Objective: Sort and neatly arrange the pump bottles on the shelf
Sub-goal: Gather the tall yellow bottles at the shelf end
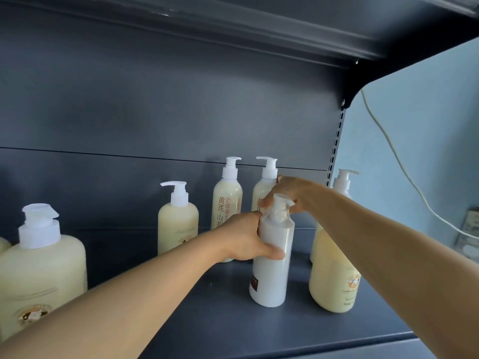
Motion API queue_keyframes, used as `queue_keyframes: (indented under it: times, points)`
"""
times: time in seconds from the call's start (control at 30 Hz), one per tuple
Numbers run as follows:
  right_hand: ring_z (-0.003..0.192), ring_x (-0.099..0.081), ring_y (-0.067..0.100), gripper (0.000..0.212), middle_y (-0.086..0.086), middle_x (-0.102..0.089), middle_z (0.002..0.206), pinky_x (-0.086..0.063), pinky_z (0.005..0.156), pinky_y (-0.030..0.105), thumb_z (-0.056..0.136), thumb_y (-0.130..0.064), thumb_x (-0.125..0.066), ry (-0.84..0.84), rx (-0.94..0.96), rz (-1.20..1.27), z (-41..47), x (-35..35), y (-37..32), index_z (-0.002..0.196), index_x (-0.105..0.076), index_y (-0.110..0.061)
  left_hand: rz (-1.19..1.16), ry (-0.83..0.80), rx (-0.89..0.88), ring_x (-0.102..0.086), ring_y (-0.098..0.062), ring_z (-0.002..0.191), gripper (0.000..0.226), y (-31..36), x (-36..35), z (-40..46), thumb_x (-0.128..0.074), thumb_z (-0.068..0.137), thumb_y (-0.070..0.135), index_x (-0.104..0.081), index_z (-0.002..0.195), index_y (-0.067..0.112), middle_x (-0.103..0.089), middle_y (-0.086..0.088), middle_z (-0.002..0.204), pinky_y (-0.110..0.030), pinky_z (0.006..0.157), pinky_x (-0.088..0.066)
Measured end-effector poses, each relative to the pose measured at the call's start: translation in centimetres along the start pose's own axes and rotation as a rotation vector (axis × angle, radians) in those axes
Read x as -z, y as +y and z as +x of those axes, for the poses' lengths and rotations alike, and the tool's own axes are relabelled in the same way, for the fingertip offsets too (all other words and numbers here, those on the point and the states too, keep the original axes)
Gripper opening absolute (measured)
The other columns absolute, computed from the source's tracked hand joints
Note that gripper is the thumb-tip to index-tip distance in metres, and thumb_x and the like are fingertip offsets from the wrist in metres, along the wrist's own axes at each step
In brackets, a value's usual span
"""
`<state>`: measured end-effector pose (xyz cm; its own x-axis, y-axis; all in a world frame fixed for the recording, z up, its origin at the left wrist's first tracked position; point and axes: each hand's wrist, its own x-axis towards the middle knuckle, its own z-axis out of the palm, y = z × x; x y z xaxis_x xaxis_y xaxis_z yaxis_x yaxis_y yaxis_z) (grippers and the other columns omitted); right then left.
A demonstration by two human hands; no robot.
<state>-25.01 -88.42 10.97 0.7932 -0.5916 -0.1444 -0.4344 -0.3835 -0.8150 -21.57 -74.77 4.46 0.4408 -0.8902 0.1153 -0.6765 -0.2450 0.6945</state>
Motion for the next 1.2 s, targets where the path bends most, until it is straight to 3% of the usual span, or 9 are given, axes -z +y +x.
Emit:
queue_keyframes:
  times: [0.17, 0.23, 0.3, 0.4, 0.53, 0.73, 0.87, 1.07, 1.2]
  points:
    - [0.11, -0.053, 0.032, 0.023, 0.02, -0.051, 0.116, -0.04, 0.105, 0.044, 0.092, 0.006, -0.048, 0.004, 0.011, 0.051, 0.1, 0.2, 0.9, 0.114, -0.054, -0.001, -0.001, -0.002, -0.024, -0.059, -0.016, 0.106, 0.057, -0.2, 0.0, 0.3, -0.076, 0.075, 0.033, -0.051, 0.125, 0.025, -0.062, 0.005, 0.117, -0.034, 0.093, -0.051]
    - [0.12, -0.052, 0.033, 0.031, 0.022, -0.051, 0.129, -0.039, 0.105, 0.042, 0.095, 0.004, -0.046, 0.021, 0.013, 0.053, 0.1, 0.3, 0.9, 0.125, -0.05, 0.0, 0.007, -0.01, -0.025, -0.059, -0.016, 0.106, 0.057, -0.2, 0.1, 0.4, -0.076, 0.075, 0.033, -0.051, 0.125, 0.024, -0.062, 0.005, 0.117, -0.034, 0.093, -0.051]
    - [0.121, -0.053, 0.035, 0.04, 0.022, -0.053, 0.13, -0.041, 0.105, 0.044, 0.091, 0.007, -0.051, 0.019, -0.004, 0.007, 0.1, 0.1, 0.7, 0.13, -0.047, 0.005, 0.01, -0.016, -0.023, -0.059, -0.016, 0.105, 0.057, -0.4, 0.2, 0.4, -0.076, 0.074, 0.033, -0.051, 0.125, 0.023, -0.062, 0.004, 0.116, -0.034, 0.093, -0.051]
    - [0.097, -0.06, 0.025, 0.037, 0.019, -0.062, 0.11, -0.048, 0.097, 0.039, 0.09, 0.007, -0.053, 0.018, -0.01, -0.067, -0.2, -0.1, 0.5, 0.126, -0.05, 0.006, 0.009, -0.018, -0.026, -0.059, -0.015, 0.106, 0.057, -0.6, 0.4, 0.3, -0.077, 0.073, 0.033, -0.052, 0.124, 0.024, -0.063, 0.005, 0.116, -0.035, 0.094, -0.051]
    - [0.111, -0.059, 0.032, 0.036, 0.024, -0.059, 0.121, -0.043, 0.105, 0.042, 0.09, 0.001, -0.054, 0.047, -0.006, -0.092, -0.3, 0.1, 0.3, 0.126, -0.051, 0.007, 0.025, -0.02, -0.023, -0.06, -0.015, 0.104, 0.052, -0.6, 0.5, 0.3, -0.076, 0.073, 0.033, -0.054, 0.119, 0.024, -0.064, 0.006, 0.112, -0.035, 0.093, -0.051]
    - [0.118, -0.051, 0.03, 0.048, 0.013, -0.049, 0.124, -0.042, 0.104, 0.038, 0.09, -0.017, -0.062, 0.242, 0.087, -0.221, -2.0, 1.8, -1.0, 0.132, -0.042, -0.005, 0.017, -0.042, 0.019, -0.062, -0.014, 0.1, 0.047, -0.5, 0.6, 0.4, -0.076, 0.068, 0.036, -0.055, 0.109, 0.027, -0.067, 0.007, 0.105, -0.036, 0.093, -0.051]
    - [0.12, -0.048, 0.029, 0.05, 0.011, -0.047, 0.133, -0.041, 0.093, 0.034, 0.09, -0.021, -0.061, 0.343, 0.178, -0.316, -3.9, 3.2, -1.0, 0.135, -0.043, -0.009, -0.023, -0.027, 0.037, -0.061, -0.013, 0.102, 0.048, -0.3, 0.5, 0.5, -0.078, 0.066, 0.034, -0.054, 0.107, 0.029, -0.066, 0.008, 0.106, -0.036, 0.095, -0.049]
    - [0.106, -0.06, 0.025, 0.029, 0.009, -0.062, 0.115, -0.048, 0.093, 0.035, 0.087, -0.019, -0.062, 0.363, 0.213, -0.347, -6.3, 5.9, 0.2, 0.116, -0.061, -0.013, -0.011, 0.042, 0.055, -0.061, -0.013, 0.101, 0.056, 0.1, 0.3, 0.3, -0.08, 0.064, 0.032, -0.051, 0.112, 0.026, -0.063, 0.008, 0.108, -0.035, 0.092, -0.051]
    - [0.105, -0.063, 0.023, 0.026, 0.006, -0.067, 0.11, -0.051, 0.095, 0.035, 0.082, -0.03, -0.068, 0.218, 0.135, -0.437, -8.3, 7.3, 2.4, 0.105, -0.067, -0.018, -0.014, 0.06, 0.048, -0.059, -0.012, 0.1, 0.045, 0.4, 0.2, -0.3, -0.079, 0.07, 0.028, -0.051, 0.105, 0.028, -0.062, 0.008, 0.107, -0.026, 0.083, -0.049]
